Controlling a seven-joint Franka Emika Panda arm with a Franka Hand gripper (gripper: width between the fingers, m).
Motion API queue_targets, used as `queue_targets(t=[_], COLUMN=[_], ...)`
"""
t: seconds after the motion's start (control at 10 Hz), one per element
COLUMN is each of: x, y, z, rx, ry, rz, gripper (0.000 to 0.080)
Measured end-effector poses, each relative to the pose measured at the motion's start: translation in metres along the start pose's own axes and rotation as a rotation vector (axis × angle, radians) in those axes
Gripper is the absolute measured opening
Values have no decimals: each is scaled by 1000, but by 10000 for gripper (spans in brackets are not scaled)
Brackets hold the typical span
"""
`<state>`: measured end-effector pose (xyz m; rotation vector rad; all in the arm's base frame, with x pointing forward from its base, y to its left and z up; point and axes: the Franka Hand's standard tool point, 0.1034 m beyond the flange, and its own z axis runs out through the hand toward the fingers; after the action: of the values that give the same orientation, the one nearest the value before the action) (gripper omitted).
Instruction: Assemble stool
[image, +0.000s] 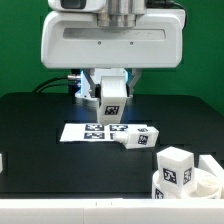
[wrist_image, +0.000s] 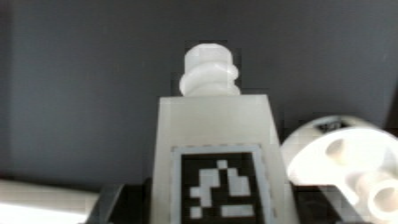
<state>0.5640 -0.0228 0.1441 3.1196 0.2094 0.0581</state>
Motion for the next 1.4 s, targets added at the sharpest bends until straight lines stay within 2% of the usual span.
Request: queue_targets(t=[0.1,0.2,0.3,0.6,0.7,0.9,1.0,1.1,1.3,1.4], x=[10,29,35,38,38,62,68,67,66,68], y=[-20,-44,-64,-59,-64,-95,-113,-118,-117,-122], z=[-4,-7,-5,-5,-2,0,3,4,6,12], rx=[8,29,36,-4,-2,33,56,52,51,51], ry=[49,154,200,392,424,461,473,470,468,485], rz=[53,83,117,115,131,144,181,157,160,160], gripper=[334,334,334,334,334,334,334,334,334,334])
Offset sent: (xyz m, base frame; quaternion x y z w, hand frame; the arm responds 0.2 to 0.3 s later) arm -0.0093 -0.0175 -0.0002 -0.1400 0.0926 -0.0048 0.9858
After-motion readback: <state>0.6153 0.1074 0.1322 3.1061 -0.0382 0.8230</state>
